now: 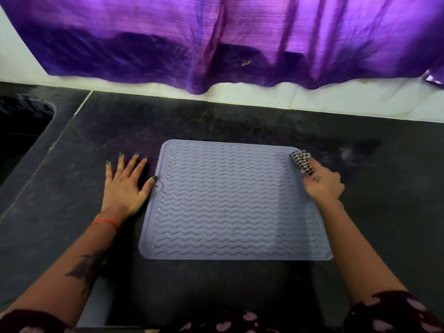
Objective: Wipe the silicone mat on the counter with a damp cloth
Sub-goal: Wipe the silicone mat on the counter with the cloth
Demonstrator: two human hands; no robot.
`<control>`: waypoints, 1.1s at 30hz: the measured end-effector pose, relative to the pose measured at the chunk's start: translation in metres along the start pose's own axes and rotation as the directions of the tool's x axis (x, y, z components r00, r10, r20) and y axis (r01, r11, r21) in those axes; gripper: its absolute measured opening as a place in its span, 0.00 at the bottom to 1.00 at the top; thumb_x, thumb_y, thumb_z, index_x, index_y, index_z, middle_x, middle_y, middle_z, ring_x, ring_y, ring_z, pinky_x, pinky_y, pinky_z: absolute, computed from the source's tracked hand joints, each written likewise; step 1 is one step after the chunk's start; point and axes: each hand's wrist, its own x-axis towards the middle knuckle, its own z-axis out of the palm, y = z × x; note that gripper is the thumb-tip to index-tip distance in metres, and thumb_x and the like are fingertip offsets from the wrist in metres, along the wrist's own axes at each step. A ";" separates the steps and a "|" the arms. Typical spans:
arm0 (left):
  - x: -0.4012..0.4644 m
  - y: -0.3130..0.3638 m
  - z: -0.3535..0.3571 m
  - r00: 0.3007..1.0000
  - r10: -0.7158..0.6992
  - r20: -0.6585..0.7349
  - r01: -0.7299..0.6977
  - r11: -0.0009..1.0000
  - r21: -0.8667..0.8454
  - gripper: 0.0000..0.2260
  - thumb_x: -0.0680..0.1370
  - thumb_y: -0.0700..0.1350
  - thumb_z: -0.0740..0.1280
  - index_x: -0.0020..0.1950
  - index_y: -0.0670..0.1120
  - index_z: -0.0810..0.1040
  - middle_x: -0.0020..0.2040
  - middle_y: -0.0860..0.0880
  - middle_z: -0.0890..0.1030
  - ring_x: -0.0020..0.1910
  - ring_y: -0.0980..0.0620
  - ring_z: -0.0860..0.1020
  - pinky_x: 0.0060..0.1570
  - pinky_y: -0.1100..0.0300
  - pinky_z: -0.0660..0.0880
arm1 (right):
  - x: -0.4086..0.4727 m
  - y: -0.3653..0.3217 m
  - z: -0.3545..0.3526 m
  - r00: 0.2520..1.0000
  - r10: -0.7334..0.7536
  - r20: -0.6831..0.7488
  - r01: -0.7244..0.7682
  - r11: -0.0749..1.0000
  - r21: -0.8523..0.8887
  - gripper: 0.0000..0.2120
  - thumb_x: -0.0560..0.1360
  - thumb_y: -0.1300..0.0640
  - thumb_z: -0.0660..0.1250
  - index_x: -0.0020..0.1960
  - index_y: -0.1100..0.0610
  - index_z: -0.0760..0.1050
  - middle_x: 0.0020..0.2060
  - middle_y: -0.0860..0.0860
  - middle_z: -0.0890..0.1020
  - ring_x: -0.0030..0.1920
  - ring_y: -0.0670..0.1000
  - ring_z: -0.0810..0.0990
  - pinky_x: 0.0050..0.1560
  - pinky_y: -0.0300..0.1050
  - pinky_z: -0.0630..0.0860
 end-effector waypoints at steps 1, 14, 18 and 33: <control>0.000 0.000 0.000 1.000 -0.003 0.000 0.003 1.000 -0.003 0.36 0.73 0.67 0.44 0.74 0.47 0.63 0.75 0.46 0.61 0.76 0.43 0.50 0.72 0.47 0.37 | 0.001 -0.003 0.010 0.999 -0.014 0.038 0.017 0.996 -0.090 0.23 0.77 0.50 0.59 0.71 0.43 0.61 0.64 0.58 0.71 0.63 0.63 0.66 0.59 0.56 0.66; 0.000 0.004 -0.003 1.000 -0.025 -0.015 0.024 1.000 -0.019 0.36 0.73 0.66 0.45 0.73 0.46 0.65 0.74 0.46 0.63 0.76 0.43 0.52 0.72 0.45 0.42 | 0.024 0.006 0.001 0.990 -0.091 0.104 0.073 0.983 0.166 0.19 0.74 0.49 0.64 0.64 0.52 0.73 0.58 0.60 0.78 0.58 0.62 0.75 0.60 0.53 0.72; 0.000 0.004 -0.002 0.999 -0.035 -0.011 0.035 0.999 -0.025 0.36 0.72 0.67 0.45 0.73 0.47 0.65 0.74 0.45 0.63 0.76 0.43 0.52 0.73 0.45 0.41 | 0.027 0.017 -0.008 0.999 0.032 0.023 -0.037 0.970 0.242 0.18 0.75 0.48 0.63 0.63 0.52 0.74 0.59 0.60 0.77 0.58 0.63 0.75 0.59 0.54 0.72; 0.000 0.004 -0.001 0.999 -0.049 -0.021 0.049 0.998 -0.032 0.36 0.72 0.67 0.46 0.72 0.46 0.66 0.73 0.43 0.65 0.75 0.41 0.54 0.72 0.44 0.43 | 0.029 -0.006 0.001 0.997 -0.073 0.018 0.063 0.943 0.327 0.18 0.76 0.51 0.63 0.66 0.47 0.72 0.60 0.57 0.76 0.58 0.60 0.76 0.57 0.48 0.72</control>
